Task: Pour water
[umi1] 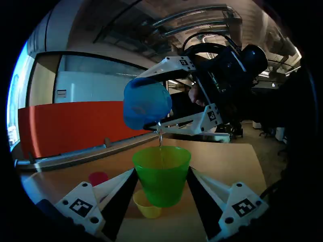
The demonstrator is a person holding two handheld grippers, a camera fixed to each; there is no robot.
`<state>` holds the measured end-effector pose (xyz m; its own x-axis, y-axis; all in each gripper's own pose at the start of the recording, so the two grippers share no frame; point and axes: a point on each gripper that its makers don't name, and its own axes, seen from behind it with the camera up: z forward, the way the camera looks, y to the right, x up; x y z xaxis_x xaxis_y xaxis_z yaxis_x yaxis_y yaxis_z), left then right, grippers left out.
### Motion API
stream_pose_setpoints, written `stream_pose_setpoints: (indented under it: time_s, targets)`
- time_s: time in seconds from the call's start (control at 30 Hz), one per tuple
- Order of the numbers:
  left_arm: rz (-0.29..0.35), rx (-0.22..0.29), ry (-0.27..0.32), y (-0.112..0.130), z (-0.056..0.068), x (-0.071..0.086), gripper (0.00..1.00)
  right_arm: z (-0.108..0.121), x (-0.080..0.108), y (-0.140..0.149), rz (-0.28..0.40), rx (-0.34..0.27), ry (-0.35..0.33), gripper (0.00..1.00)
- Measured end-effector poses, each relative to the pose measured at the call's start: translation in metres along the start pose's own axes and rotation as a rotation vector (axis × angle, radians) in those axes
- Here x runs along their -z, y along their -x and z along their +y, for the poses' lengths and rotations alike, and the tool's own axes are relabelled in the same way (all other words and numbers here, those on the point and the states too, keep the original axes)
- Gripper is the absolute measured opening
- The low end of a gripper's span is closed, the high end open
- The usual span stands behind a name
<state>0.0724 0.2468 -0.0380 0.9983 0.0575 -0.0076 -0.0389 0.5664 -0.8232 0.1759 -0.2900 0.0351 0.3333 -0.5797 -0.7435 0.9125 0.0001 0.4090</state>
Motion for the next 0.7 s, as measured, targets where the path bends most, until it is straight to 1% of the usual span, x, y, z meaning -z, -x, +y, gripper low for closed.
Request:
stream_pose_setpoints:
  time_s: [0.7]
  targets:
    - [0.0,-0.004,-0.001,0.0006,-0.0004,-0.0005,0.83,0.0007,-0.0029,-0.001,0.001,0.045,-0.004,0.91]
